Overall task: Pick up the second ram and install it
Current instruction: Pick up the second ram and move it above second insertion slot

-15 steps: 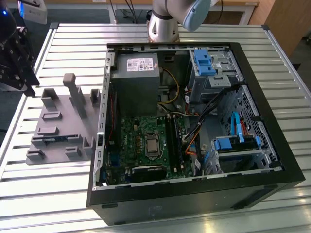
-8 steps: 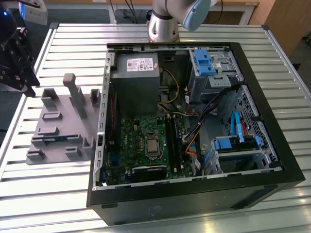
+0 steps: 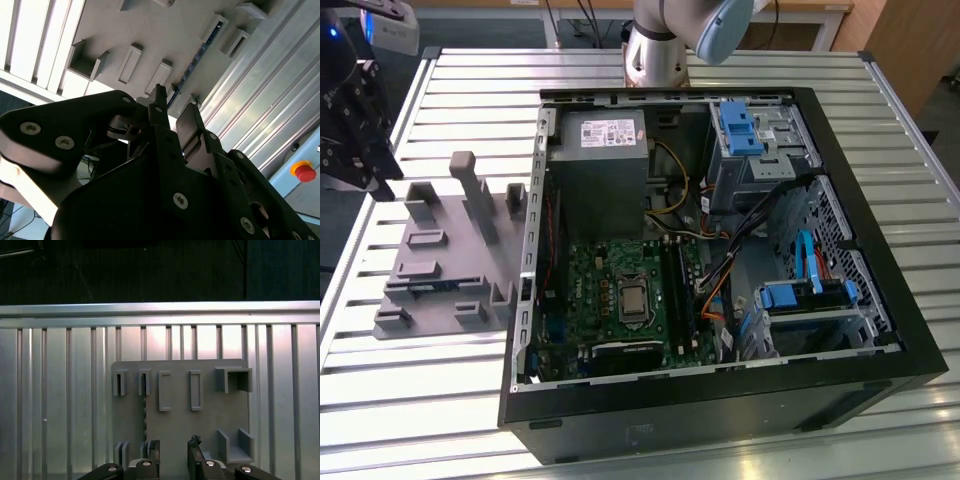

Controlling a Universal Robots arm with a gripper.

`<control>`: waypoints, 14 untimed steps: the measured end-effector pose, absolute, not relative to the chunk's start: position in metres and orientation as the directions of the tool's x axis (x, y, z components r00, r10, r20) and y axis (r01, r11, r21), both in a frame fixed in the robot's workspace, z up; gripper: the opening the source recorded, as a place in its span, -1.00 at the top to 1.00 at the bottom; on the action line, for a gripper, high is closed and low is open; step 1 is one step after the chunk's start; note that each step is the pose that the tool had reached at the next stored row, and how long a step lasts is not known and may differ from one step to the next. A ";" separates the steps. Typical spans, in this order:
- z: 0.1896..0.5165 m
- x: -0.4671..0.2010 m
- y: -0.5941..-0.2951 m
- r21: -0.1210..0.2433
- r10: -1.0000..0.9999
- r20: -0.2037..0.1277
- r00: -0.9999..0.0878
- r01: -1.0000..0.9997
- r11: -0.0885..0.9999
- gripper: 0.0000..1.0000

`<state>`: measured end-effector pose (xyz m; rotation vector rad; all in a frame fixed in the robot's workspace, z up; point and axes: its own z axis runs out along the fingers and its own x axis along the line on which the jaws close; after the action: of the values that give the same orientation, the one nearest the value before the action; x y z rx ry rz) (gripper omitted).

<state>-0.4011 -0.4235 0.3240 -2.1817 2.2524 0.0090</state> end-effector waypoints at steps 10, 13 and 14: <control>0.319 -0.401 -0.423 0.000 -0.999 -0.006 -0.032 -0.999 0.032 0.29; 0.316 -0.401 -0.423 0.000 -0.999 -0.005 -0.032 -0.999 0.032 0.29; 0.316 -0.401 -0.423 0.000 -0.999 -0.005 -0.032 -0.999 0.032 0.29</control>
<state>-0.4011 -0.4235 0.3162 -2.1831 2.2539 0.0057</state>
